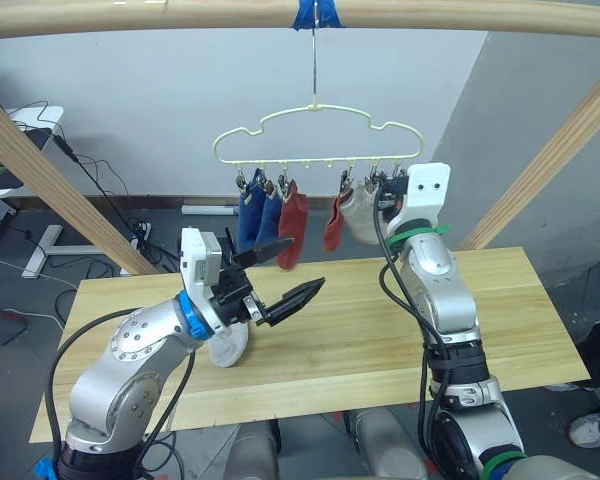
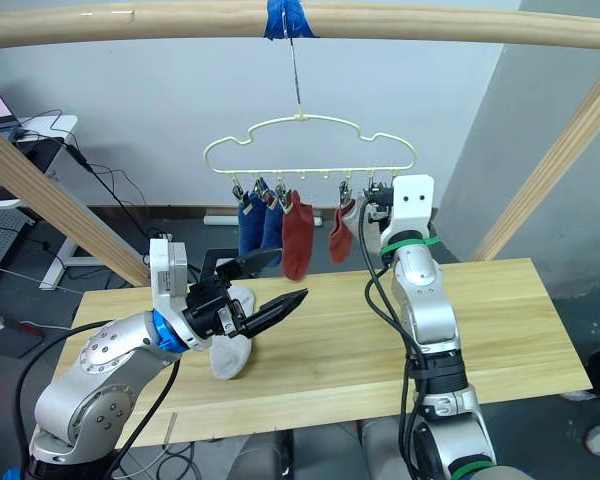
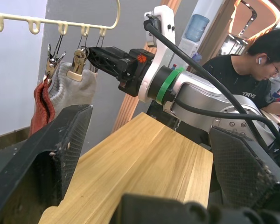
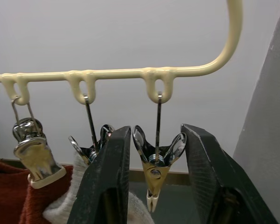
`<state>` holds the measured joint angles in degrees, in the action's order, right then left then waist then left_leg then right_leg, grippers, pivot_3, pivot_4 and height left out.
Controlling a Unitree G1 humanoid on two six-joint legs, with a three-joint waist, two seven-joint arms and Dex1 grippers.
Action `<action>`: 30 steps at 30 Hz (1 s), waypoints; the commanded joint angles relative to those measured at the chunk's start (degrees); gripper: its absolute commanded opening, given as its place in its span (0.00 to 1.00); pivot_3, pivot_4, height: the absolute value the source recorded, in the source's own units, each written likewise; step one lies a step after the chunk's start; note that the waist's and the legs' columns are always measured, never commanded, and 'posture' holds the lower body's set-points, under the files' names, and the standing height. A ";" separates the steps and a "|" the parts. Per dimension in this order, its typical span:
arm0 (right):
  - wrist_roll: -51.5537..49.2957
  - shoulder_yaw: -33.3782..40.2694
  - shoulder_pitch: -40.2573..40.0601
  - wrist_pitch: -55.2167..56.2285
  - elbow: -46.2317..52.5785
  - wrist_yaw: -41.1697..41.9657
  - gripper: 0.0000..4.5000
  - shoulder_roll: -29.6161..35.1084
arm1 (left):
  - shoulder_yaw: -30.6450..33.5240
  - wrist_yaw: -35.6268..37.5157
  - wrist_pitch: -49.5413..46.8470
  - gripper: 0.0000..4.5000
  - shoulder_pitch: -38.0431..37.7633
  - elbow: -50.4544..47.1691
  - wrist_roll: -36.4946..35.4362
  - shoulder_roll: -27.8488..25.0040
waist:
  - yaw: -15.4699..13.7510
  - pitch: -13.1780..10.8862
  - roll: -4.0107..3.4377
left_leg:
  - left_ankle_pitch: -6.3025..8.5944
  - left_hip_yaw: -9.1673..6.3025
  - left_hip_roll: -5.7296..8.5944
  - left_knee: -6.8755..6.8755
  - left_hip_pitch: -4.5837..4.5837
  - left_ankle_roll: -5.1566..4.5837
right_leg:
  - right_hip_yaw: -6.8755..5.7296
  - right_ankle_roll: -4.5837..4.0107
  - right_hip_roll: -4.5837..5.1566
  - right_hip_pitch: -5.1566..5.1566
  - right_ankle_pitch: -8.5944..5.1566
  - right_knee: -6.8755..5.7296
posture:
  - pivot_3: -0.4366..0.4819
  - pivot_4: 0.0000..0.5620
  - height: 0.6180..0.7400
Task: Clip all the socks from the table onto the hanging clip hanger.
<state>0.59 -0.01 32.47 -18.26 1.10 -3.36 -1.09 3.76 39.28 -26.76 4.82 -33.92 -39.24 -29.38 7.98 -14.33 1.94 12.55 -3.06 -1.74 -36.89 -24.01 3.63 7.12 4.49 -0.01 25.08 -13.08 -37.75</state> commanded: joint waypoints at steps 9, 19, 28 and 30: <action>-0.57 0.47 1.15 0.76 0.70 -0.16 0.38 -0.46 | 0.05 -0.41 0.65 1.00 -0.25 -2.81 -0.56 0.07 | -0.02 0.00 0.00 | 0.00 0.00 0.00 0.00 0.00 0.00 | 0.00 0.01 0.00 0.00 -0.01 0.00 | 0.40 0.40 1.00; -1.24 0.93 1.15 0.69 0.27 -0.09 0.19 -0.89 | -0.04 -0.66 0.72 1.00 -0.51 -2.99 -0.49 0.04 | -0.03 0.00 0.00 | 0.00 0.00 0.00 0.01 0.00 0.00 | 0.00 0.03 0.00 0.00 -0.03 0.01 | 0.41 0.40 1.00; -6.22 5.19 2.02 -4.03 2.71 6.60 0.03 6.50 | -0.24 -0.93 1.03 1.00 -0.73 -2.79 -0.16 0.18 | -0.12 -0.01 -0.01 | 0.00 0.00 0.00 0.01 -0.01 0.00 | 0.00 0.05 0.01 -0.01 -0.05 0.04 | 0.40 0.41 1.00; -8.08 5.30 2.52 -6.12 3.09 10.15 0.03 9.08 | -0.40 -0.88 1.23 1.00 -0.78 -2.56 0.00 0.28 | -0.11 -0.01 -0.02 | 0.00 0.00 0.00 0.01 0.00 0.00 | 0.00 0.08 0.00 0.00 -0.07 0.04 | 0.39 0.41 1.00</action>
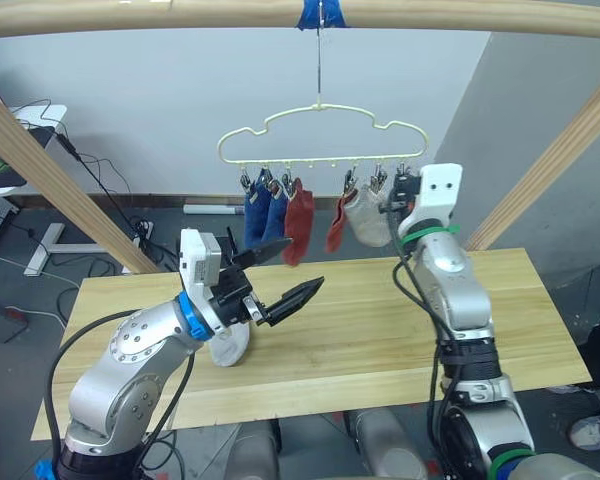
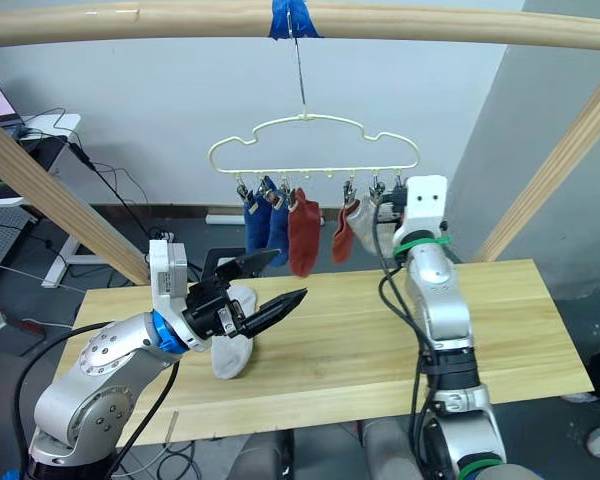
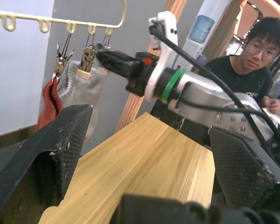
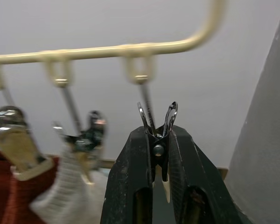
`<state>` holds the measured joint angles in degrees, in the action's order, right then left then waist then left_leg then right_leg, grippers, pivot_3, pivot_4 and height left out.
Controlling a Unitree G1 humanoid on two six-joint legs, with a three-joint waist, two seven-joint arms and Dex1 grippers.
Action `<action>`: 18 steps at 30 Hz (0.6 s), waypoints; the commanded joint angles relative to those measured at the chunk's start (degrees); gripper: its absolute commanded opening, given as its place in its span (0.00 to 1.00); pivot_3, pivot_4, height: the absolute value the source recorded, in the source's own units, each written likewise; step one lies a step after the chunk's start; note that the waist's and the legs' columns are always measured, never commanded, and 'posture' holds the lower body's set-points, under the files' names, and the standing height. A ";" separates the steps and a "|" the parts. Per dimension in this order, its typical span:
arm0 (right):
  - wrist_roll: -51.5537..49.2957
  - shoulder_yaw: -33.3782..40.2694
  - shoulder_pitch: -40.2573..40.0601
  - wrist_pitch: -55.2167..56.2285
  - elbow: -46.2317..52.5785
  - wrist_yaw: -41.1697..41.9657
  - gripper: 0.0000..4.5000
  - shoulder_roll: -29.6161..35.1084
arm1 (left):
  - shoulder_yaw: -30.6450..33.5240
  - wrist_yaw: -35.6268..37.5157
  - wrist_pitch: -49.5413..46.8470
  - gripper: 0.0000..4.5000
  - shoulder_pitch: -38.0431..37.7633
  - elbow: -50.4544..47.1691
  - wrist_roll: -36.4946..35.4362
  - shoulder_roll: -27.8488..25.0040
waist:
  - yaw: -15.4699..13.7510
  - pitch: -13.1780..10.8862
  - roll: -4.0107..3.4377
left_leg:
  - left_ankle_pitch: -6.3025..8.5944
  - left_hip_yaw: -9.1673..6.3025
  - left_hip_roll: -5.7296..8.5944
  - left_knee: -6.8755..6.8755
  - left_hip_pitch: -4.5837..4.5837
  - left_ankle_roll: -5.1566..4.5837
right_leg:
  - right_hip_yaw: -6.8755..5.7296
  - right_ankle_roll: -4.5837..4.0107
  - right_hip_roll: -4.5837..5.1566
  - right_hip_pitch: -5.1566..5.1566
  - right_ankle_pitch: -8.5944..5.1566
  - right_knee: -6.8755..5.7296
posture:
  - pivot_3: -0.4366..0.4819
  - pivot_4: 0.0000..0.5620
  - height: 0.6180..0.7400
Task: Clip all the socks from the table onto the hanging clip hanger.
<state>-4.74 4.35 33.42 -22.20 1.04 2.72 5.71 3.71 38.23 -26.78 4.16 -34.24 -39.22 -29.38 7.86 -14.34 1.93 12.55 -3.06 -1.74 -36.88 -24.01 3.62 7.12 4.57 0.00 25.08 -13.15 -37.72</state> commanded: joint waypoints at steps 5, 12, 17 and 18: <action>-6.75 0.74 1.85 -6.59 4.26 9.93 0.03 5.72 | -1.16 0.00 1.59 1.00 0.38 -1.70 0.43 1.00 | 0.05 0.00 0.00 | 0.00 0.00 0.00 0.01 0.01 0.00 | 0.01 0.00 -0.01 0.00 -0.01 0.00 | 0.38 0.42 1.00; -6.51 -1.08 1.75 -5.35 3.30 9.90 0.03 3.92 | -1.12 -0.11 1.73 1.00 0.70 -1.52 0.31 0.80 | 0.10 0.00 0.00 | 0.00 0.01 0.00 0.02 0.00 0.00 | 0.02 0.01 -0.02 0.01 -0.01 0.00 | 0.39 0.41 1.00; -4.36 -1.63 2.18 -1.83 1.20 7.88 0.03 2.90 | -1.10 -0.11 1.66 1.00 0.83 -1.59 0.29 0.68 | 0.07 -0.01 0.00 | 0.00 0.02 0.00 0.02 0.00 0.00 | 0.02 0.01 -0.02 0.01 -0.01 0.02 | 0.39 0.41 1.00; -3.90 -1.59 2.25 -0.93 0.64 7.22 0.03 2.57 | -1.05 -0.11 1.63 1.00 0.83 -1.62 0.26 0.63 | 0.07 0.00 0.00 | 0.00 0.02 0.00 0.02 0.00 0.00 | 0.02 0.01 -0.02 0.01 -0.01 0.02 | 0.39 0.41 1.00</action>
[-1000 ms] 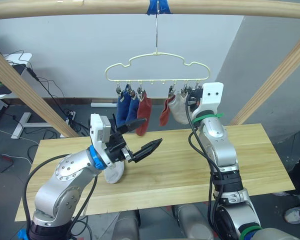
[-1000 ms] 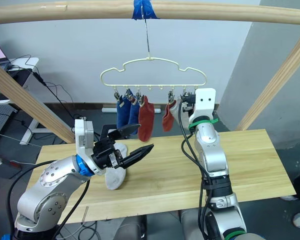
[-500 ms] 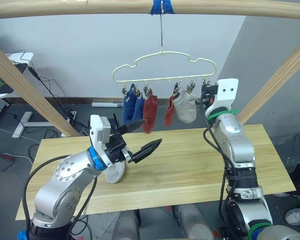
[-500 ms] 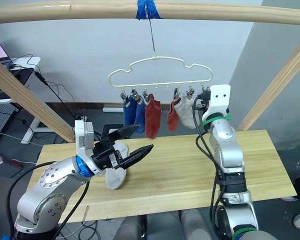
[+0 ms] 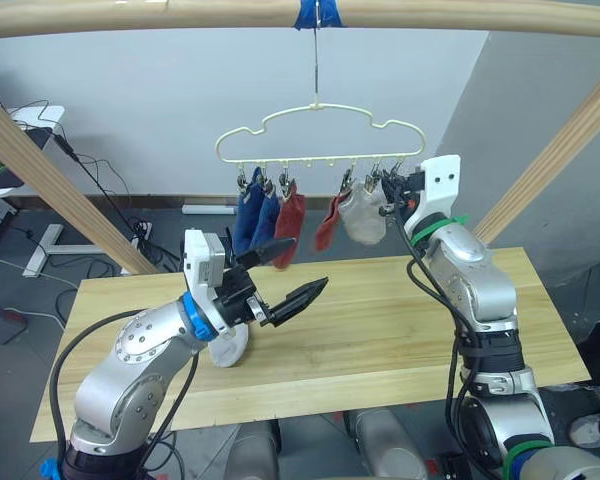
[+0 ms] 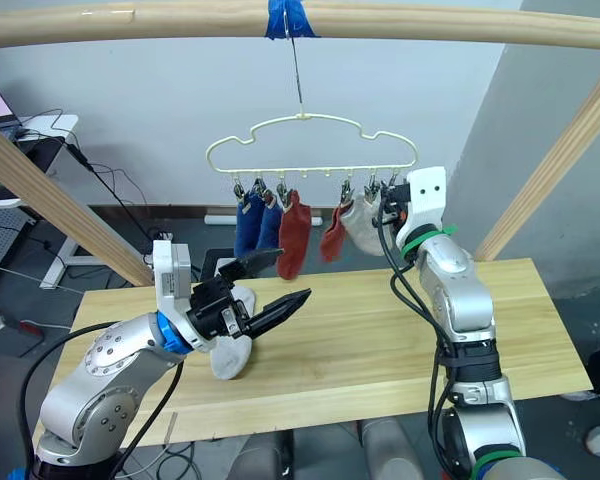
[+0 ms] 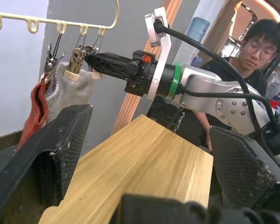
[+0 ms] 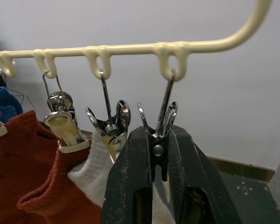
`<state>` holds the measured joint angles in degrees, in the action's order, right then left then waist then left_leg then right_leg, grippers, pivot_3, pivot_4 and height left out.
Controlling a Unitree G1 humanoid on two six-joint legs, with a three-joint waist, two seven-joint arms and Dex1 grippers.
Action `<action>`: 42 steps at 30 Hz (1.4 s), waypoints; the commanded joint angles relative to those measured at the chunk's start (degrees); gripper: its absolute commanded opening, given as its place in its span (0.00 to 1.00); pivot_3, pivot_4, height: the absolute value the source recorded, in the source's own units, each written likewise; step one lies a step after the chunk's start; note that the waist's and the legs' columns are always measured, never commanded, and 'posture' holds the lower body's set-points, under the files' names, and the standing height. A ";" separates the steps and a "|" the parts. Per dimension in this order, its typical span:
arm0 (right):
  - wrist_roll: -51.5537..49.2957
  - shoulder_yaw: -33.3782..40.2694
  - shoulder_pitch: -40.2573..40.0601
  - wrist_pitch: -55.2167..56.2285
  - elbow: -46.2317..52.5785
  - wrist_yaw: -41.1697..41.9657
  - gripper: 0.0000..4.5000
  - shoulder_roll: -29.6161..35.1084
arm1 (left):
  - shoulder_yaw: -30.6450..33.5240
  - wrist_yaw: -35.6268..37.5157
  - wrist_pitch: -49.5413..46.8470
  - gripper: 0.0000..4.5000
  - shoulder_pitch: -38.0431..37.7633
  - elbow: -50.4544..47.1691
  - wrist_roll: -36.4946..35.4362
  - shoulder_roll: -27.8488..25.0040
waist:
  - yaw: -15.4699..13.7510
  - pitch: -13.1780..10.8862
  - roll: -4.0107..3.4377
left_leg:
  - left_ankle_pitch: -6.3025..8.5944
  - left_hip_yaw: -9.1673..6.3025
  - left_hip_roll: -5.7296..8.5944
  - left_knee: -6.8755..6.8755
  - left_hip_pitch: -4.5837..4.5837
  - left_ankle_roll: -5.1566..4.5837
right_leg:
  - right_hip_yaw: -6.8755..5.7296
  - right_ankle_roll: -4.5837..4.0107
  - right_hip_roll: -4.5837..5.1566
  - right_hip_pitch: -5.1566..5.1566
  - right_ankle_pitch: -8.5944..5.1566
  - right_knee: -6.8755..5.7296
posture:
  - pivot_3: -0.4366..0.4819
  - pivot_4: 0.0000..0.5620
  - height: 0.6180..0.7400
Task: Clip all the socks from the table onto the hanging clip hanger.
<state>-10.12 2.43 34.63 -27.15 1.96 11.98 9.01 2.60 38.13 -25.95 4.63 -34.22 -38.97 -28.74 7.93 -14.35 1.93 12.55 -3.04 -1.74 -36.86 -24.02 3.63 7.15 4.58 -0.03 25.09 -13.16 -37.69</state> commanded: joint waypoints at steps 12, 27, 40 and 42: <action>5.54 -1.38 0.20 10.55 -2.98 -6.26 0.03 -3.12 | 0.24 -0.03 0.41 1.00 0.80 -1.75 -0.37 -0.35 | -0.02 0.00 0.00 | 0.00 -0.01 0.00 0.02 0.00 0.00 | 0.00 0.00 0.00 0.01 0.00 0.01 | 0.40 0.40 1.00; 6.16 -1.41 0.28 10.88 -3.60 -7.36 0.37 -3.83 | 0.21 0.15 0.43 1.00 0.67 -1.95 -0.48 -0.42 | -0.02 0.00 0.00 | 0.00 -0.01 0.00 0.02 0.00 0.00 | 0.00 -0.01 0.00 0.01 0.00 0.00 | 0.40 0.39 1.00; 6.74 -0.85 1.16 11.53 -4.46 -8.18 0.59 -4.27 | 0.20 0.17 0.44 1.00 0.83 -1.85 -0.50 -0.40 | -0.02 0.00 0.00 | 0.00 -0.01 0.00 0.02 0.00 0.00 | 0.00 -0.01 0.00 0.01 0.00 0.00 | 0.40 0.40 1.00; 6.74 -0.80 1.42 11.75 -4.87 -8.31 0.59 -4.33 | 0.11 0.08 0.41 1.00 0.90 -1.85 -0.46 -0.34 | -0.02 0.00 0.00 | 0.00 0.00 0.00 0.02 0.00 0.00 | 0.00 -0.01 0.00 0.01 0.00 0.01 | 0.40 0.39 1.00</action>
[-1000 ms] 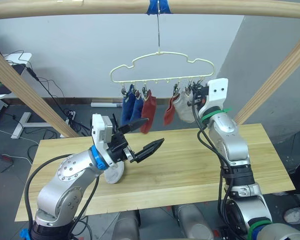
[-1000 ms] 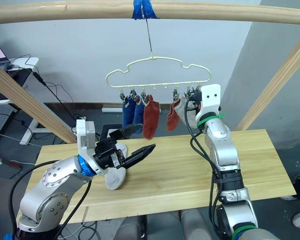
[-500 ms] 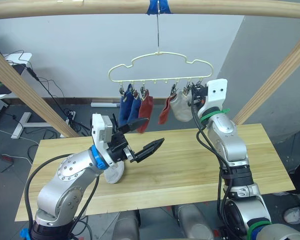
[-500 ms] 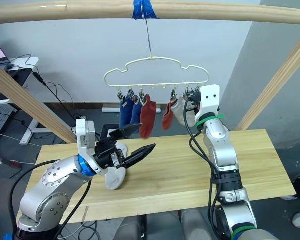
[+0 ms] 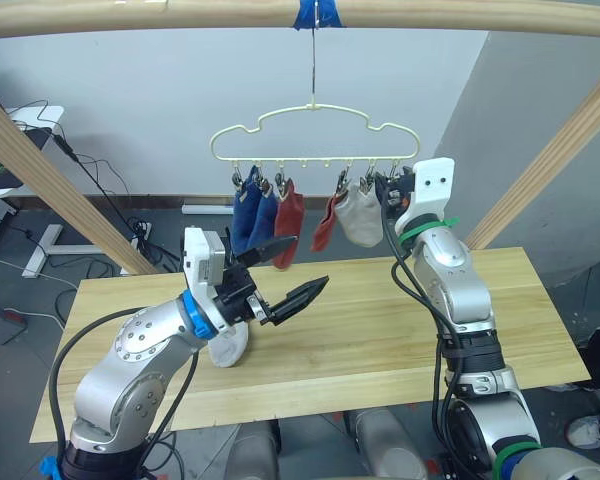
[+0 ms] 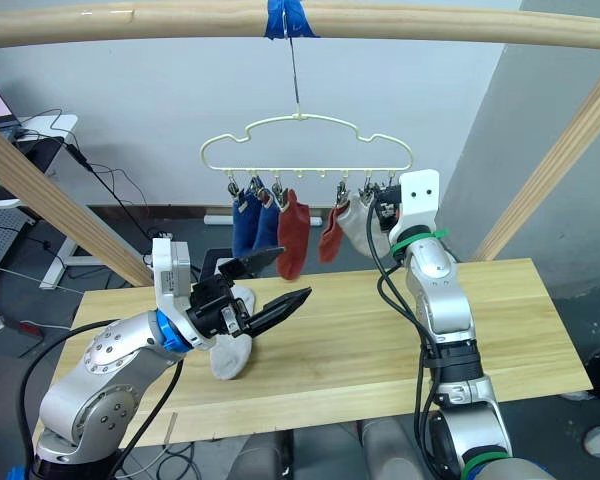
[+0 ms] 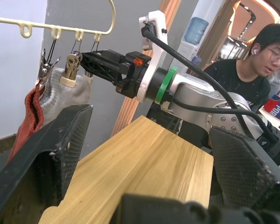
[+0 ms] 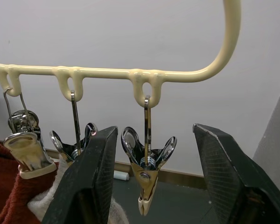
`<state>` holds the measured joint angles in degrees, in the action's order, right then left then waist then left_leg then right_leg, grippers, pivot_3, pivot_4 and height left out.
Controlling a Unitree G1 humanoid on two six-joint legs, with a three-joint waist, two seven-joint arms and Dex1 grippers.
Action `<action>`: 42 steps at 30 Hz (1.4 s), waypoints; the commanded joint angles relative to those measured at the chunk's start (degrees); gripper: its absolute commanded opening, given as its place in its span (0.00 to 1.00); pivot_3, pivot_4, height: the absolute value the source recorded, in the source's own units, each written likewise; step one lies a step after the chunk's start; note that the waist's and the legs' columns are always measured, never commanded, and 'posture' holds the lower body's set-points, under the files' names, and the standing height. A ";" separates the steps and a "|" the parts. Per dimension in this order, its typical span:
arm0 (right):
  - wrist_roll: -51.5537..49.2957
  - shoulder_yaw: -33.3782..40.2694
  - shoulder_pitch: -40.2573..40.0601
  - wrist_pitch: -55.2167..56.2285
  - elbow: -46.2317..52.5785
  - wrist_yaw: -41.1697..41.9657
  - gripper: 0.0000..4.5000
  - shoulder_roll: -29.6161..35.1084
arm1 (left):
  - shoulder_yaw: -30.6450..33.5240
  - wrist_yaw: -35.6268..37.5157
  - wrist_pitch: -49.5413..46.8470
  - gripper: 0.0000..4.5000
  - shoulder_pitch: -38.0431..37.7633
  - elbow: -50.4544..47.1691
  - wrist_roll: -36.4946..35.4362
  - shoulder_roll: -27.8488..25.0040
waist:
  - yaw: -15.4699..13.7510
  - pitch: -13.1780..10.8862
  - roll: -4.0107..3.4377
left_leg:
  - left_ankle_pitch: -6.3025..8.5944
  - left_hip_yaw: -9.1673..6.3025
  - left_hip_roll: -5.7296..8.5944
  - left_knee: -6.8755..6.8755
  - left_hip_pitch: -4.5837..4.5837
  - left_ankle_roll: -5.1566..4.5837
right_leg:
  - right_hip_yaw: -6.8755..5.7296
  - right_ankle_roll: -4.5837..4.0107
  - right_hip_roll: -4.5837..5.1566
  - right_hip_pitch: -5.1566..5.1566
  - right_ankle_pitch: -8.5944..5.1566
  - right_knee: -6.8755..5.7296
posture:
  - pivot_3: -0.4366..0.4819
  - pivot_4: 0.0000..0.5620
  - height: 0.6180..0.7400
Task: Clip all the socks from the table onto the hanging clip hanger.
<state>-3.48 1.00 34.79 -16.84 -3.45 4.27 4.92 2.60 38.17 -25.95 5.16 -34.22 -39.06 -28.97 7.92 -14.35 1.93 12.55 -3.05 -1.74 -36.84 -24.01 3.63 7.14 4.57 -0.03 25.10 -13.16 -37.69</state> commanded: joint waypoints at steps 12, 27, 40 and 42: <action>-0.44 0.49 3.44 3.63 -2.65 -0.89 0.16 -1.82 | 0.14 -0.27 0.30 1.00 0.04 -2.23 -0.48 -0.08 | -0.04 0.00 0.00 | 0.00 0.00 0.00 0.00 -0.01 0.00 | 0.00 -0.02 0.00 0.00 0.01 0.00 | 0.41 0.40 1.00; -5.30 2.51 3.90 -5.66 -0.07 6.31 0.00 3.51 | 1.51 -1.17 -1.59 1.00 -0.97 -1.14 -1.54 -0.72 | -0.07 0.00 0.00 | 0.00 -0.01 0.00 0.00 0.00 0.00 | 0.00 -0.01 0.00 -0.01 0.01 0.00 | 0.41 0.41 1.00; -29.72 0.89 11.42 -47.89 10.28 36.57 0.00 26.39 | -3.58 3.26 9.86 1.00 1.48 34.20 22.02 -11.15 | 0.27 -0.10 -0.05 | 0.01 0.00 -0.02 0.06 0.05 -0.01 | -0.03 -0.44 -0.02 0.01 -0.27 0.03 | 0.33 0.44 1.00; -32.37 2.11 11.83 -52.39 11.21 36.29 0.00 26.20 | -4.30 3.82 13.80 1.00 2.80 38.59 24.99 -11.01 | 0.16 -0.11 -0.06 | 0.01 0.01 -0.03 0.13 0.01 -0.01 | -0.03 -0.38 -0.02 0.08 -0.24 0.03 | 0.33 0.44 1.00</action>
<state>-32.90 1.28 45.47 -65.67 5.38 39.94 31.00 -1.53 41.27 -16.12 7.38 2.86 -16.65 -39.23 8.08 -14.46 1.87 12.56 -3.04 -1.77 -36.68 -24.03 3.61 7.11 4.28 -0.04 25.20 -13.34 -37.66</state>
